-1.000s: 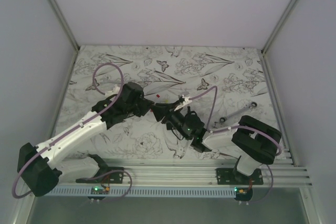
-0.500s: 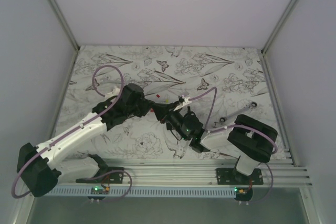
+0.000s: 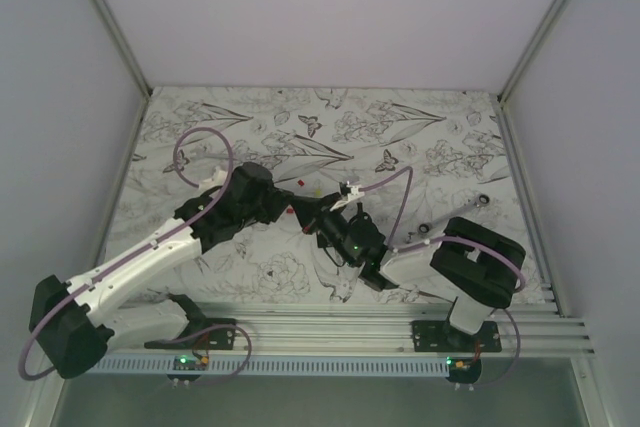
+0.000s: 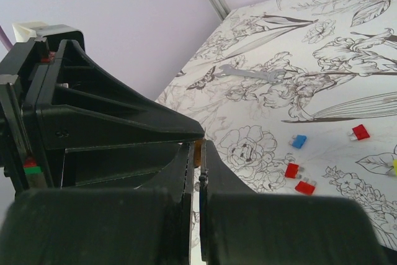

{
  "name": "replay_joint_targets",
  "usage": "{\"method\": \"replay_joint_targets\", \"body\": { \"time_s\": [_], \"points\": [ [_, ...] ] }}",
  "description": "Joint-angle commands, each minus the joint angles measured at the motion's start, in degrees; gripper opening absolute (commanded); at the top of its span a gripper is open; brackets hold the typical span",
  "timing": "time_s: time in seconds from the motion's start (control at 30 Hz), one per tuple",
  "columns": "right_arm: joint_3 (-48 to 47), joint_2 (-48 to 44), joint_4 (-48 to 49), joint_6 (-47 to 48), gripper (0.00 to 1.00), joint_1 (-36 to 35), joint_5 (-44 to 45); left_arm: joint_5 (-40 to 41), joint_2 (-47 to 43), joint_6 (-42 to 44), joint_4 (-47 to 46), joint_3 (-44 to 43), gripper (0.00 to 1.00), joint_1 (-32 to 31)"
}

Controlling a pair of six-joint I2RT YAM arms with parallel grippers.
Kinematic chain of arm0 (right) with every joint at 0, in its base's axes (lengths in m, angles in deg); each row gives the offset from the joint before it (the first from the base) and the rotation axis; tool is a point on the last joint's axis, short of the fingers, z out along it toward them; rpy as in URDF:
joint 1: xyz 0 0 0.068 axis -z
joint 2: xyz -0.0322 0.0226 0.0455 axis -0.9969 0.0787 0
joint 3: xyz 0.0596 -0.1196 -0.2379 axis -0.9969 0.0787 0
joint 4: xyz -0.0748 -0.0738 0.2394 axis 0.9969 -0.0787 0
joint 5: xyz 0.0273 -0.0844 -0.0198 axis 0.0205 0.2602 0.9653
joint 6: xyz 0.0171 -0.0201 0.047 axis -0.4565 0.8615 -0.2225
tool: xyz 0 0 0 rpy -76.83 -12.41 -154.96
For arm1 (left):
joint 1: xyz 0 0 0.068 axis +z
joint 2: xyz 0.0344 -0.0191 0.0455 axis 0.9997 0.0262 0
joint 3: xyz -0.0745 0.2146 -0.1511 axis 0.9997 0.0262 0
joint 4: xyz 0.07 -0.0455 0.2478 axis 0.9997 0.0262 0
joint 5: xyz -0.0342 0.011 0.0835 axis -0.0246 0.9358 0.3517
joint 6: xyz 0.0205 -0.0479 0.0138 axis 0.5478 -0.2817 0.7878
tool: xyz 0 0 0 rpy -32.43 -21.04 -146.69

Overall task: Snap on the fuse box
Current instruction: Pick up the fuse from the center of the board, then install the fuse at the fuse box base.

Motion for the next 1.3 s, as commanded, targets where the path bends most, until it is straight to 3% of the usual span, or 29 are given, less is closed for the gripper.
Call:
{"method": "replay_joint_targets", "body": {
  "time_s": [0.0, 0.13, 0.37, 0.53, 0.73, 1.03, 1.27],
  "points": [
    [-1.4, -2.6, -4.0, 2.8, 0.00, -0.3, 0.0, -1.9, -1.7, 0.5, -2.1, 1.9, 0.30, -1.5],
    [-1.8, -6.7, -16.2, 4.6, 0.00, 0.5, -2.3, 0.4, -3.3, 5.1, -1.9, 3.6, 0.43, -1.5],
    [-7.0, -15.1, -49.3, 6.6, 0.00, 4.9, -9.3, 6.0, -7.3, 18.5, 0.9, 6.3, 0.56, -0.5],
    [-15.5, -16.4, -73.7, 8.4, 0.00, 8.7, -12.7, 4.4, -9.1, 30.5, 1.9, 8.6, 0.62, 1.8],
    [-24.7, -14.4, -93.1, 10.9, 0.00, 13.4, -16.1, 1.5, -9.6, 41.1, 2.3, 11.2, 0.73, 4.9],
    [-36.1, -4.4, -105.2, 12.6, 0.00, 16.9, -17.9, 0.1, -8.9, 53.6, 5.1, 12.9, 0.98, 8.6],
    [-44.7, 4.2, -111.7, 12.5, 0.00, 16.7, -22.7, 0.2, -8.0, 58.1, 9.2, 12.6, 1.00, 10.9]
  ]
}}
